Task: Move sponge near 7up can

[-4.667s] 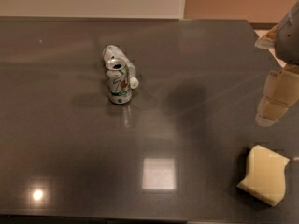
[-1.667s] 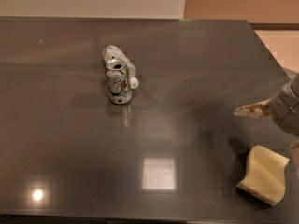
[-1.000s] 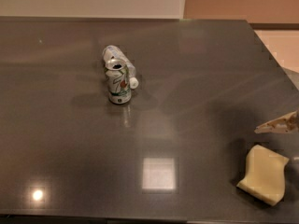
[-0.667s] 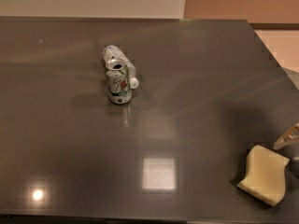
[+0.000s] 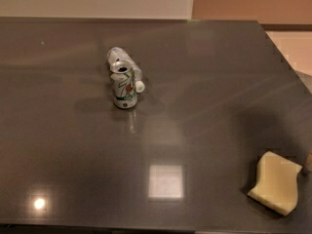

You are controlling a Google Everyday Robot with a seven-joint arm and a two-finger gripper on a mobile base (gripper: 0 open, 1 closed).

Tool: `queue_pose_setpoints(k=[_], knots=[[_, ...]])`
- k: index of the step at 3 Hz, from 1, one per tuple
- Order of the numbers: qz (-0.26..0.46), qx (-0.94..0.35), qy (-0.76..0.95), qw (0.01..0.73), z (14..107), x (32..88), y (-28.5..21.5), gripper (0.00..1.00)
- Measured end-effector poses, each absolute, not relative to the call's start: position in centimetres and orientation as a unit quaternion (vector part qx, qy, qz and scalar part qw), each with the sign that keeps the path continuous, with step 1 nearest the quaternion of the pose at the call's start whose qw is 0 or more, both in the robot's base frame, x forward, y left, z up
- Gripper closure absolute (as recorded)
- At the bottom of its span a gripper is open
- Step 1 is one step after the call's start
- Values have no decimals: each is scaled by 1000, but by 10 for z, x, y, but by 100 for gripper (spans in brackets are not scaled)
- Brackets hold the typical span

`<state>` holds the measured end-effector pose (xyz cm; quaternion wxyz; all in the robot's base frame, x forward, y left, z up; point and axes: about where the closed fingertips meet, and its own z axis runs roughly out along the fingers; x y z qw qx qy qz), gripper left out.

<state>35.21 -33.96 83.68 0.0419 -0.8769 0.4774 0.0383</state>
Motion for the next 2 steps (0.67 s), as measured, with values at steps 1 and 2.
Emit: queue_pose_setpoints(k=[1,2], knots=[[43,-878,474,53,847,352,-332,100],[45,-874,479,62,853,354,-327,84]])
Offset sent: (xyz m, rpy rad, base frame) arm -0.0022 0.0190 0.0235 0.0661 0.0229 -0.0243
